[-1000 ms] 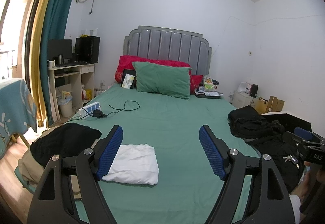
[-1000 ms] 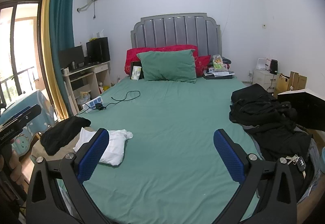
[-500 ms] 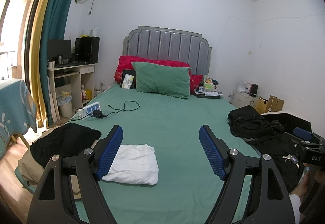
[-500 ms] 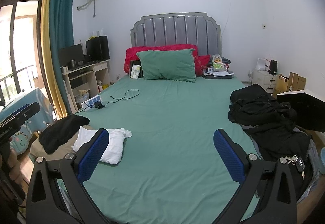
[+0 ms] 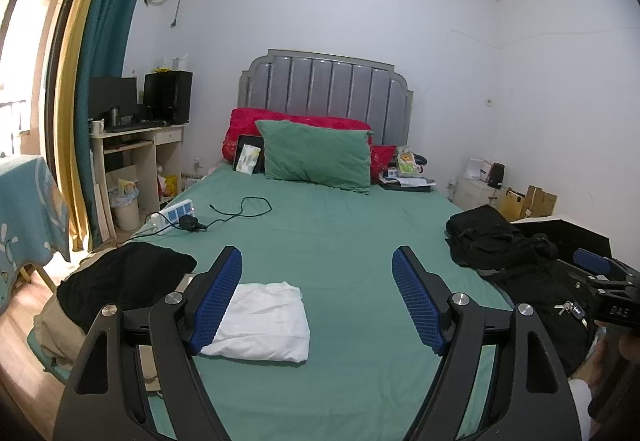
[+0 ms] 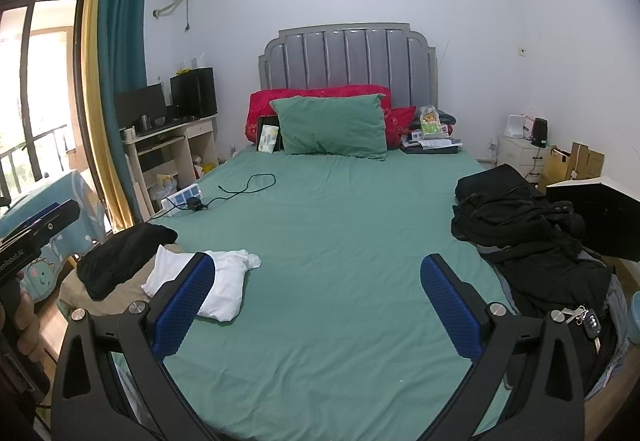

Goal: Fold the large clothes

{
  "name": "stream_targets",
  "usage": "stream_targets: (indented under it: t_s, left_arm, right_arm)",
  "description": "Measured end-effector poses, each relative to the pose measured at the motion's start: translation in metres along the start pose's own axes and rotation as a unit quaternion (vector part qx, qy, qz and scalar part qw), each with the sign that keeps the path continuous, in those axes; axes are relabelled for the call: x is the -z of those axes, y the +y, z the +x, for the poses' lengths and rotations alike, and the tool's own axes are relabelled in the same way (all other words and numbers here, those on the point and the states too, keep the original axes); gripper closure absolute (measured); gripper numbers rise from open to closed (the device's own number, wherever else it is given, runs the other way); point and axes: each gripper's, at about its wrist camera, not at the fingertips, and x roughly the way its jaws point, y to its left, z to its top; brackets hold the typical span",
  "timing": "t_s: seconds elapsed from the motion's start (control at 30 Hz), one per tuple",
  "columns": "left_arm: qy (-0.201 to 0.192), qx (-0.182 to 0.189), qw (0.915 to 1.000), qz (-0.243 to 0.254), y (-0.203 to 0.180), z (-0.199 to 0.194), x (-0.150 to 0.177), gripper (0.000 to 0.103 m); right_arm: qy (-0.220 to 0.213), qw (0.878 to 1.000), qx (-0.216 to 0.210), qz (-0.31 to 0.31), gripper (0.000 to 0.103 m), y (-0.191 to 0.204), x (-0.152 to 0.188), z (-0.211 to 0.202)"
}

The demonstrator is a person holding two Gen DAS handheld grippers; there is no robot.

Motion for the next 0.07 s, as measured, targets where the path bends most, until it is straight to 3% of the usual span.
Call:
stream_targets:
  t_s: [0.07]
  left_arm:
    - [0.003, 0.008, 1.0, -0.004, -0.0002, 0.0, 0.0008, 0.023]
  right_arm:
    - [0.001, 1.0, 0.0, 0.0, 0.002, -0.0004, 0.0007, 0.0004]
